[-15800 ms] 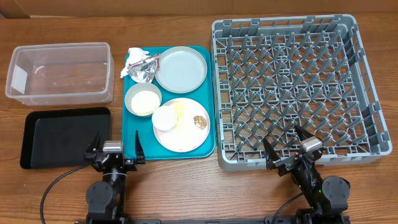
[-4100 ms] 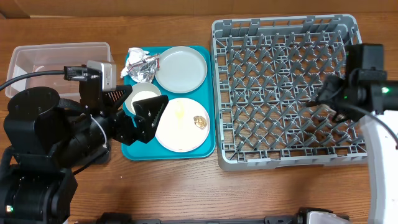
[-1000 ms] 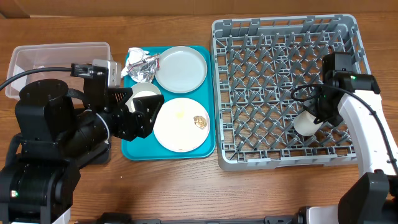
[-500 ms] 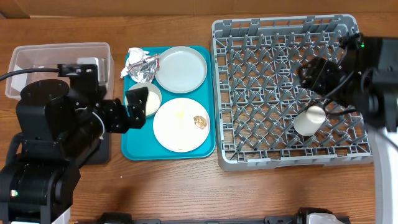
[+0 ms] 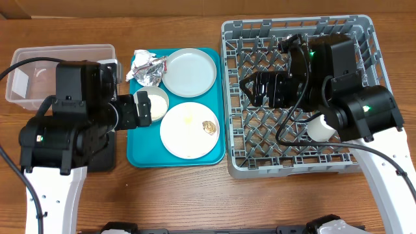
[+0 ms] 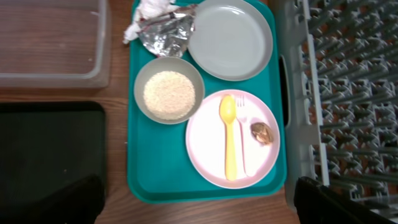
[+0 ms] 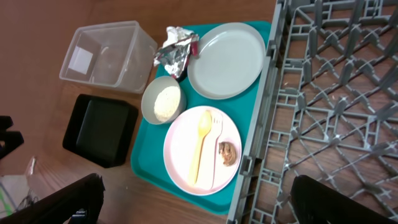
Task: Sort waste into correct bins and load items into the dishwasher rack
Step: 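Reach the right gripper to the yellow spoon on the pink plate and grasp it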
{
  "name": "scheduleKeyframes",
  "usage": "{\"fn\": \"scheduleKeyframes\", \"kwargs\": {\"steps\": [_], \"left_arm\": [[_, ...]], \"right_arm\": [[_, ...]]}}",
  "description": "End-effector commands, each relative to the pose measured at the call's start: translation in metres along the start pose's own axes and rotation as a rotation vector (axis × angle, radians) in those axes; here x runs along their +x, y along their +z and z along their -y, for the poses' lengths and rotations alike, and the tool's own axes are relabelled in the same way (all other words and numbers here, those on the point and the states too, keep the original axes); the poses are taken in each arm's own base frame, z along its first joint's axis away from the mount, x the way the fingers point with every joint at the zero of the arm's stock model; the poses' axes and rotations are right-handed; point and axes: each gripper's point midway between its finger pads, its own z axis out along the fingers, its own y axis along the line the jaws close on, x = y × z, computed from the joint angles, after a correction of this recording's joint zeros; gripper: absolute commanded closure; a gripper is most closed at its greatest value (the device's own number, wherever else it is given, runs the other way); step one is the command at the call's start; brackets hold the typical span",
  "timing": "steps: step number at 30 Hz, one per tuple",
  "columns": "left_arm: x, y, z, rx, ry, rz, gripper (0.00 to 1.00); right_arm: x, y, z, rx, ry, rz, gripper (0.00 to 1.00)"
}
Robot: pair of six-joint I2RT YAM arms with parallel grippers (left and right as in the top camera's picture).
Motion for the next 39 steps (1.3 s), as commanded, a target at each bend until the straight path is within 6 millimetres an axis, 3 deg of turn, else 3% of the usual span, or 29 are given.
{"fn": "scheduleKeyframes", "kwargs": {"steps": [1,6,15,18,21,25,28,31,34,35,39], "left_arm": [[0.001,0.005,0.014,0.085,0.053,-0.038,0.0],[0.017,0.036,0.026,0.146,0.019,-0.199,0.1],[0.05,0.085,0.047,0.067,0.091,-0.385,0.13],[0.058,0.102,0.036,-0.081,0.099,-0.417,0.12],[0.06,0.105,0.032,-0.109,0.082,-0.433,0.12],[0.05,0.092,0.013,-0.114,0.01,-0.396,0.12],[0.042,0.069,-0.01,-0.137,-0.064,-0.348,0.1],[0.032,0.032,-0.041,-0.173,-0.167,-0.263,0.08],[0.029,0.005,-0.061,-0.199,-0.237,-0.185,0.07],[0.03,-0.004,-0.065,-0.205,-0.249,-0.161,0.06],[0.037,-0.027,-0.08,-0.281,-0.264,-0.115,0.0]], "right_arm": [[-0.004,-0.003,-0.003,-0.004,-0.014,0.022,0.0],[0.0,-0.003,-0.002,-0.002,-0.007,0.004,0.0],[0.007,-0.003,0.0,0.009,0.003,-0.021,0.02],[0.005,-0.003,0.008,0.051,0.004,-0.011,0.0],[0.006,-0.004,0.01,0.064,0.001,-0.012,0.0],[0.005,0.0,0.012,0.078,0.01,-0.015,0.06],[0.013,0.018,0.0,0.053,0.002,-0.063,0.12],[0.029,0.057,-0.026,0.007,-0.065,-0.145,0.16],[0.045,0.097,-0.043,0.015,-0.098,-0.203,0.2],[0.054,0.118,-0.045,0.053,-0.103,-0.224,0.22],[0.081,0.171,-0.041,0.211,-0.043,-0.247,0.24]]}}
